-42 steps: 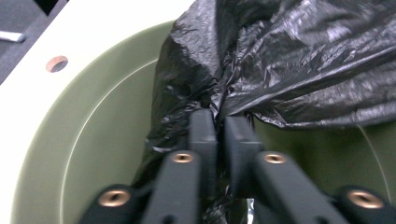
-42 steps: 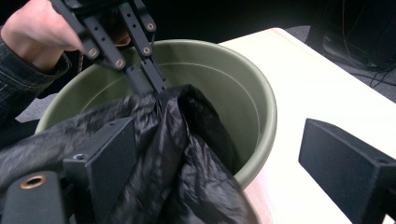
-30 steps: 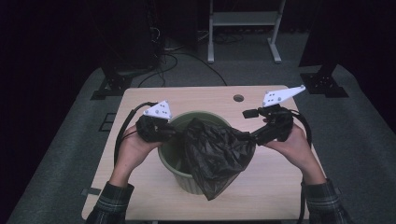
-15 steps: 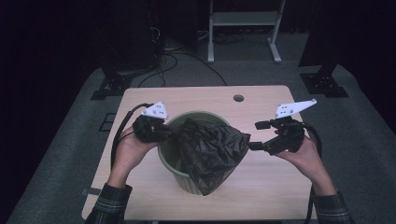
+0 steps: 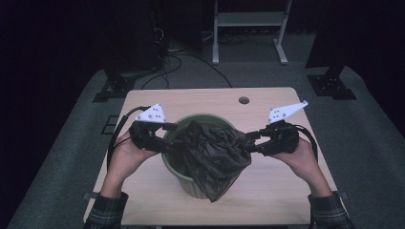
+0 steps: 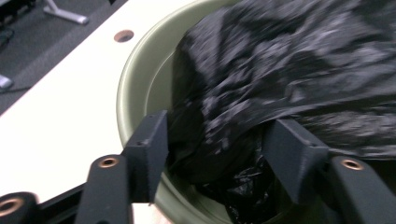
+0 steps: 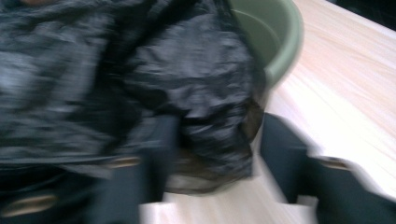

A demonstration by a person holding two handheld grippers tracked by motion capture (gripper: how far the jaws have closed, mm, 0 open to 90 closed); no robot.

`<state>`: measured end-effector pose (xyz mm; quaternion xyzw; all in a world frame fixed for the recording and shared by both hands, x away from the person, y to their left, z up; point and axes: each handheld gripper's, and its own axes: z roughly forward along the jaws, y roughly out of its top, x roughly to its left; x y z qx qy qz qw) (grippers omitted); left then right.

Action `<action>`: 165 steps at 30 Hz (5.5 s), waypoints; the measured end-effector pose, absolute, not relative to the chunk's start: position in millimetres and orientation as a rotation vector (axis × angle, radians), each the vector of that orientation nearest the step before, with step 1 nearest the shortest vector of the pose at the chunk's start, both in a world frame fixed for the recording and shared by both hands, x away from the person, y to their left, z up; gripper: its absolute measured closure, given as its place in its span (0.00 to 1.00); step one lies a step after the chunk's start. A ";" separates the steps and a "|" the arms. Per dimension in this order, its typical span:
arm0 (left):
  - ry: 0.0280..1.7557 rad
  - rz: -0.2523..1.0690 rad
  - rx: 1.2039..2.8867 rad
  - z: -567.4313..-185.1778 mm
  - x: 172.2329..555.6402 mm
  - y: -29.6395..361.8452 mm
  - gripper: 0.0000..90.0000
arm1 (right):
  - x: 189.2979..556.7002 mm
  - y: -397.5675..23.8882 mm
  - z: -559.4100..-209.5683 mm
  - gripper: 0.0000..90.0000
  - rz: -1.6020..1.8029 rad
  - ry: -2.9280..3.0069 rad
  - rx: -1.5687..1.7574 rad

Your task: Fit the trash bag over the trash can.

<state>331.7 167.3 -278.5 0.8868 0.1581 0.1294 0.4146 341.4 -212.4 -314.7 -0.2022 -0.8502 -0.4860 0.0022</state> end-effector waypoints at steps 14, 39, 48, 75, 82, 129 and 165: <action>0.202 0.326 2.217 -259.6 305.2 141.9 0.38 | 346.7 -189.0 -287.6 0.98 -1.616 -2.669 -0.563; 0.508 0.334 2.094 -277.0 341.7 201.1 1.00 | 373.9 -167.8 -271.6 0.68 -1.653 -2.674 -0.654; 0.560 0.352 2.072 -281.5 350.3 210.7 1.00 | 368.9 -186.9 -272.7 0.67 -1.683 -2.675 -0.686; 0.627 0.341 2.092 -299.8 366.4 218.1 0.99 | 383.3 -188.9 -285.1 1.00 -1.686 -2.676 -0.761; 0.665 0.357 2.098 -307.0 373.0 219.4 0.96 | 385.6 -197.2 -293.7 1.00 -1.661 -2.679 -0.804; 0.252 0.367 2.193 -246.5 313.9 115.2 0.73 | 389.5 -172.6 -285.0 1.00 -1.641 -2.705 -0.773; 0.406 0.312 2.047 -250.1 349.7 132.0 1.00 | 373.9 -138.8 -278.6 0.62 -1.692 -2.595 -0.627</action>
